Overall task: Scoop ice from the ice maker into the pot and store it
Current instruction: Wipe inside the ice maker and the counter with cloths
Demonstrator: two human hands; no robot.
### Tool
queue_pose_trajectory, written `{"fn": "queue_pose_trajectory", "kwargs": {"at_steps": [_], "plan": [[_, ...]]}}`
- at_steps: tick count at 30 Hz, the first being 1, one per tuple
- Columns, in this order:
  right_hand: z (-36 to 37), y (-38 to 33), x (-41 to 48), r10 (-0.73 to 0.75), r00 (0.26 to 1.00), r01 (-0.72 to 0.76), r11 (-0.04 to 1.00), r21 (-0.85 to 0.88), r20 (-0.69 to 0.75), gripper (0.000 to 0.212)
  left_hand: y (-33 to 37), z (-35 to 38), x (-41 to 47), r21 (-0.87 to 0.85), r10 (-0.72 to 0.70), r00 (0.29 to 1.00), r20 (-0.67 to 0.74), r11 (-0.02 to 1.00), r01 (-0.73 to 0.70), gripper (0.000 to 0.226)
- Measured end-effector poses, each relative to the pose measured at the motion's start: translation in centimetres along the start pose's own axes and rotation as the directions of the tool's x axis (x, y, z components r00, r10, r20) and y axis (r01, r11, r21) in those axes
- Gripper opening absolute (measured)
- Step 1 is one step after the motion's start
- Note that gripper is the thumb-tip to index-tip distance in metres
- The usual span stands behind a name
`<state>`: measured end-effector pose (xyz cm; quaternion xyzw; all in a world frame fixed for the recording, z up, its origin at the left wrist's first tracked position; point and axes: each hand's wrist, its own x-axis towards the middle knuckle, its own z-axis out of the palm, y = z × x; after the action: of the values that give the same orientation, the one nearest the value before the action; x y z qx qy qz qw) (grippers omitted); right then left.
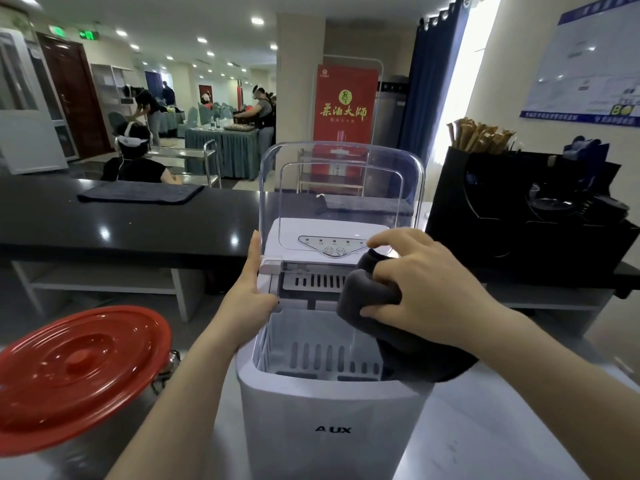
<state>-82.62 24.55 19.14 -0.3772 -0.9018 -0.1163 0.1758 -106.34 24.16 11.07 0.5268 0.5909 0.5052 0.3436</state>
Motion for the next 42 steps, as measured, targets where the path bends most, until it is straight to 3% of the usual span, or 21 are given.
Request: {"fn": "queue_pose_trajectory", "kwargs": {"at_steps": [3,6,9,12,14,16,21,24,28,30,32,34,37,42], "plan": [[0.3,-0.6,0.1,0.052,0.992,-0.087,0.94,0.329,0.112,0.019,0.0,0.0,0.0,0.003,0.005,1.0,-0.004,1.0,-0.005,0.102],[2.2,-0.4,0.1,0.138,0.974,-0.22,0.77,0.599,0.179,0.012,-0.2,0.0,0.1,0.008,0.01,1.0,-0.001,1.0,-0.01,0.104],[3.5,-0.2,0.0,0.089,0.964,-0.26,0.515,0.817,0.251,0.043,-0.2,0.0,0.1,0.01,0.022,1.0,0.005,1.0,-0.023,0.104],[3.4,-0.2,0.0,-0.004,0.973,-0.216,0.311,0.925,0.229,0.045,-0.1,0.1,0.1,0.015,0.026,1.0,0.005,1.0,-0.026,0.103],[3.4,-0.1,-0.1,0.031,0.981,-0.192,0.207,0.959,0.19,0.031,0.0,0.2,0.0,0.021,0.03,1.0,0.006,0.999,-0.03,0.104],[3.5,-0.1,-0.1,0.104,0.983,-0.167,0.167,0.972,0.151,0.017,0.0,0.2,0.0,0.014,0.031,0.999,0.007,0.999,-0.031,0.104],[3.1,0.0,-0.4,0.186,0.973,-0.184,0.266,0.946,0.136,0.034,0.1,0.2,0.0,0.005,0.028,1.0,0.01,1.0,-0.028,0.104],[2.3,-0.5,0.2,0.172,0.976,-0.186,0.336,0.923,0.134,0.023,0.0,0.2,0.0,0.002,0.027,1.0,0.006,1.0,-0.027,0.104],[3.5,-1.7,2.4,0.295,0.951,-0.139,0.668,0.731,-0.089,0.023,0.1,0.3,0.0,0.007,0.033,0.999,-0.001,0.999,-0.033,0.103],[5.0,-2.6,3.3,0.352,0.91,-0.154,0.778,0.609,-0.219,0.026,0.1,0.3,-0.1,0.009,0.033,0.999,0.003,0.999,-0.033,0.104],[7.0,-3.6,3.9,0.33,0.916,-0.196,0.863,0.466,-0.226,0.021,0.1,0.2,0.0,0.013,0.035,0.999,0.008,0.999,-0.036,0.105],[9.0,-4.2,4.5,0.218,0.946,-0.158,0.956,0.246,-0.239,0.02,-0.2,0.0,0.1,0.023,0.036,0.999,0.004,0.999,-0.036,0.108],[10.7,-4.5,5.8,0.131,0.954,-0.104,0.988,0.113,-0.269,0.024,-0.6,-0.1,0.4,0.039,0.033,0.999,0.001,0.999,-0.033,0.108],[11.8,-4.5,5.9,0.011,0.971,-0.037,0.994,-0.104,-0.239,0.006,-0.8,-0.1,0.6,0.039,0.034,0.999,0.002,0.999,-0.034,0.106]]}}
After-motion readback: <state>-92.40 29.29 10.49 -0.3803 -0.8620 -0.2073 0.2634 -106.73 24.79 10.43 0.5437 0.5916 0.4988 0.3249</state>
